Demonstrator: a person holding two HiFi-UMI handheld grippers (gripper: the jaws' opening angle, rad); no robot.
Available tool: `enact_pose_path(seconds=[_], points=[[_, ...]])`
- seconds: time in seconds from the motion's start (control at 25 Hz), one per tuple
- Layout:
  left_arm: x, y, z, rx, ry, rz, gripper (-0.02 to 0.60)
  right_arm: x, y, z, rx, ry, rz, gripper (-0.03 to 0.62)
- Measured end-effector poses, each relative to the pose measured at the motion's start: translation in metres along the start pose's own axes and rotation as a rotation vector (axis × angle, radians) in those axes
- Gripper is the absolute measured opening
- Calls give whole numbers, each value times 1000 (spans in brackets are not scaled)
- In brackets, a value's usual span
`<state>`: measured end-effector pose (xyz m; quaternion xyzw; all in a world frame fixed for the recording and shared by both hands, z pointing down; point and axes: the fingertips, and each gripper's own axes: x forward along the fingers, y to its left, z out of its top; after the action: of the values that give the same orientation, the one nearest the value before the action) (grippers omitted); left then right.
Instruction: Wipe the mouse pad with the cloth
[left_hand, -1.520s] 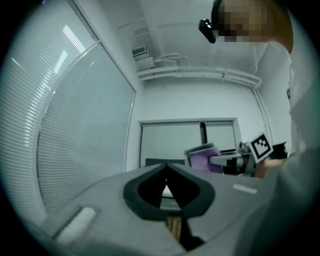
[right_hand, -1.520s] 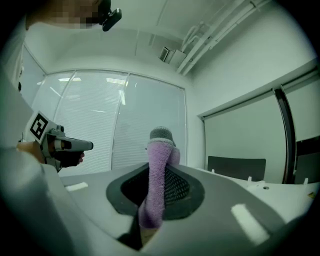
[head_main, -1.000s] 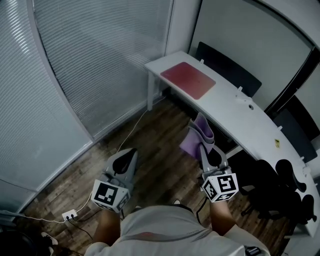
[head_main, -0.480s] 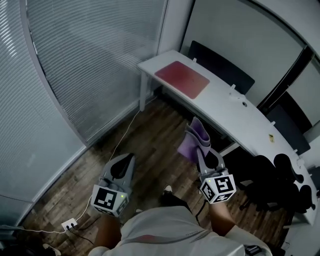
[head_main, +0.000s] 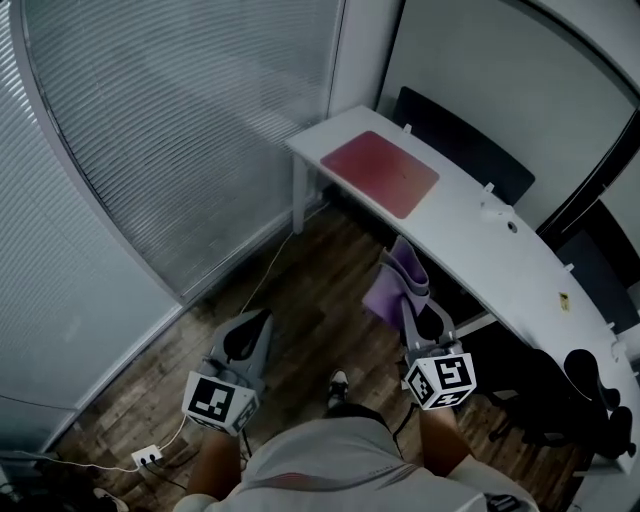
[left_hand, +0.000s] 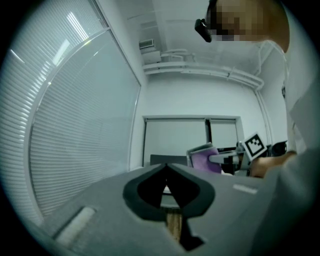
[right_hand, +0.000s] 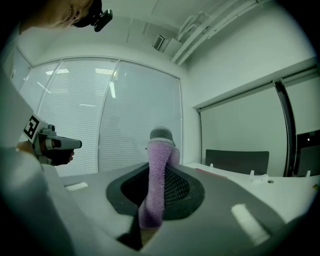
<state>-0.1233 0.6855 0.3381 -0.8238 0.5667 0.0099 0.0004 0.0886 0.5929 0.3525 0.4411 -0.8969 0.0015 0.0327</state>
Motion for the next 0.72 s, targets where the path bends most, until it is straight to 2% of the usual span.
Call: enact_pose_path(seconds=[0.44, 0.72], points=[[186, 26, 4, 13, 20, 40, 2, 131, -145, 4, 41, -3, 50, 49], [277, 33, -6, 20, 40, 46, 2, 189, -214, -26, 96, 41, 64, 49]])
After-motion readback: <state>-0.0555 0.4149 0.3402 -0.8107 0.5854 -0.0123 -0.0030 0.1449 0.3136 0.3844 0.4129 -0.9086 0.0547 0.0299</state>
